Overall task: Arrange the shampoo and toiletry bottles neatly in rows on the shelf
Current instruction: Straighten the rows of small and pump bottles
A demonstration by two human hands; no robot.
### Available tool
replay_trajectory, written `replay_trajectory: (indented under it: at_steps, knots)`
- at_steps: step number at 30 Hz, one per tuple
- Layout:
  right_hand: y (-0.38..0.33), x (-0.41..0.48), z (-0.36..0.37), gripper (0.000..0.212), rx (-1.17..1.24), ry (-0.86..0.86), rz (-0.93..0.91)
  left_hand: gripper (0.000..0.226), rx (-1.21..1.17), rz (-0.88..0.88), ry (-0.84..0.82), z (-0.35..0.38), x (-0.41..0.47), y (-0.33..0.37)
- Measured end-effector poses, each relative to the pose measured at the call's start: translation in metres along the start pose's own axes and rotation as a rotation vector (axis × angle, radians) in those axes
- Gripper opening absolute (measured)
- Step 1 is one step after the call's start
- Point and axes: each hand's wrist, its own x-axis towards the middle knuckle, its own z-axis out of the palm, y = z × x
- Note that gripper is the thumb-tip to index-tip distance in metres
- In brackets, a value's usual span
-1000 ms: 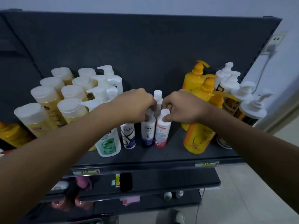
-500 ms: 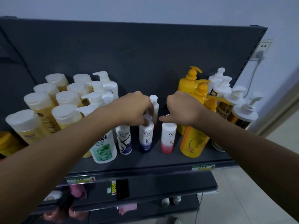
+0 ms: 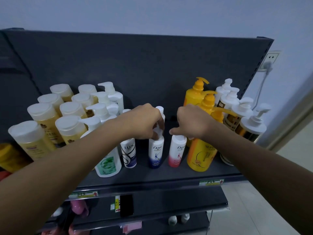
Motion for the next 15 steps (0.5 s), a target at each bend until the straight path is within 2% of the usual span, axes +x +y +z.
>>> replay_trajectory:
  at_steps: [8,11,13,15]
  knots:
    - [0.003,0.004,-0.003,0.055,0.002,-0.045,0.031,0.044,-0.001,-0.023,-0.067,-0.009,0.005,-0.014]
    - [0.009,0.018,-0.008,0.053,-0.033,0.053,0.050,0.034,0.095,-0.041,0.041,-0.024,0.014,-0.030]
    - [0.010,0.033,-0.013,0.038,-0.027,0.122,0.026,0.027,0.104,-0.079,0.140,-0.032,0.024,-0.040]
    - [0.008,0.049,-0.014,0.033,0.019,0.090,-0.018,0.024,0.121,-0.117,0.155,-0.036,0.034,-0.046]
